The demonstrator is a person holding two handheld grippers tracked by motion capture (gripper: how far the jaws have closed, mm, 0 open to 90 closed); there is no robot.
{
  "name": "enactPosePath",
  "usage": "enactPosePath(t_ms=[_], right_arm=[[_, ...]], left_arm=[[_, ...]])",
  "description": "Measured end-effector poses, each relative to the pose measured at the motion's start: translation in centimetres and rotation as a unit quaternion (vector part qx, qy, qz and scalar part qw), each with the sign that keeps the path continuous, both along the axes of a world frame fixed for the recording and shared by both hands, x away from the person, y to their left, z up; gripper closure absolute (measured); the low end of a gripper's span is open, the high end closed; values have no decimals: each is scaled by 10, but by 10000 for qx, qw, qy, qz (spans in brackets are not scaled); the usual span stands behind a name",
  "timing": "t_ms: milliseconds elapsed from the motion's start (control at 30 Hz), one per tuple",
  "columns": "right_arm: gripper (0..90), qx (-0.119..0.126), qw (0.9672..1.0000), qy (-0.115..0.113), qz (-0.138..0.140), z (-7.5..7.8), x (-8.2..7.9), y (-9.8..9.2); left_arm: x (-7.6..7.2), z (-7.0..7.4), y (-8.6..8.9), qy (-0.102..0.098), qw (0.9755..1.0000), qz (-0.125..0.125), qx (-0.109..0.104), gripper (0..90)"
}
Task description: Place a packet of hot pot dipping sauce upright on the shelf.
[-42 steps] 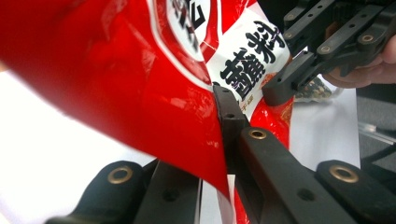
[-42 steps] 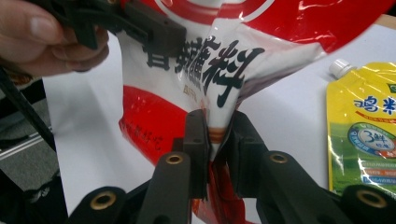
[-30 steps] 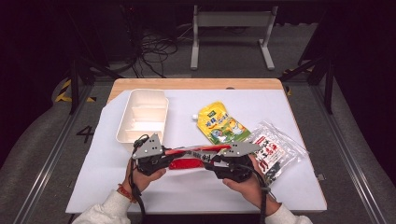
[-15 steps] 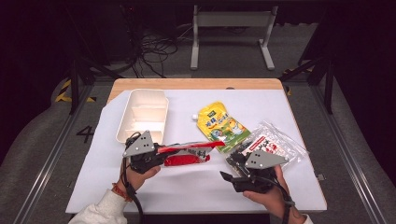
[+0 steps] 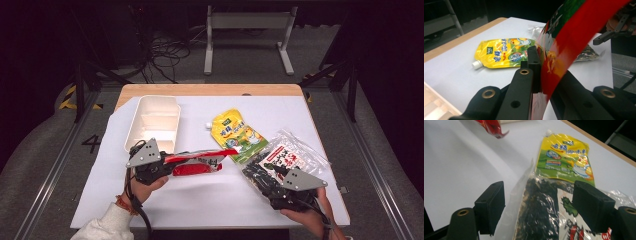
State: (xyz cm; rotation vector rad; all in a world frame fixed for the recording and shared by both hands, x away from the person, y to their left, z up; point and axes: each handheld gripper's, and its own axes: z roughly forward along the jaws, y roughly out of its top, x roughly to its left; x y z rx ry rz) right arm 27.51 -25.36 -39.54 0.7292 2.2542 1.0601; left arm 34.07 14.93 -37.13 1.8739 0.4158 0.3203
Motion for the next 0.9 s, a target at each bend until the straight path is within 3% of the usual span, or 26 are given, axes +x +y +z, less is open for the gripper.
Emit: enactPosePath(t_ms=[133, 267, 467, 633, 900], right_arm=[[258, 131, 9998, 99, -117, -4, -4, -12], [244, 175, 9995, 128, -226, -7, -6, -18], [229, 271, 9988, 169, -374, -9, -10, -28], [225, 315, 9981, 241, -481, -12, -9, -35], [222, 377, 9969, 278, -632, -15, -16, -42]], left_arm=[[1, 9, 5, -101, 9999, 64, 12, 900], [5, 23, 15, -197, 9995, 202, -173, 900], [24, 49, 34, -377, 9980, 473, -207, 900], [44, 52, 41, -333, 9968, 731, 11, 900], [74, 55, 51, -293, 9948, 976, 6, 900]])
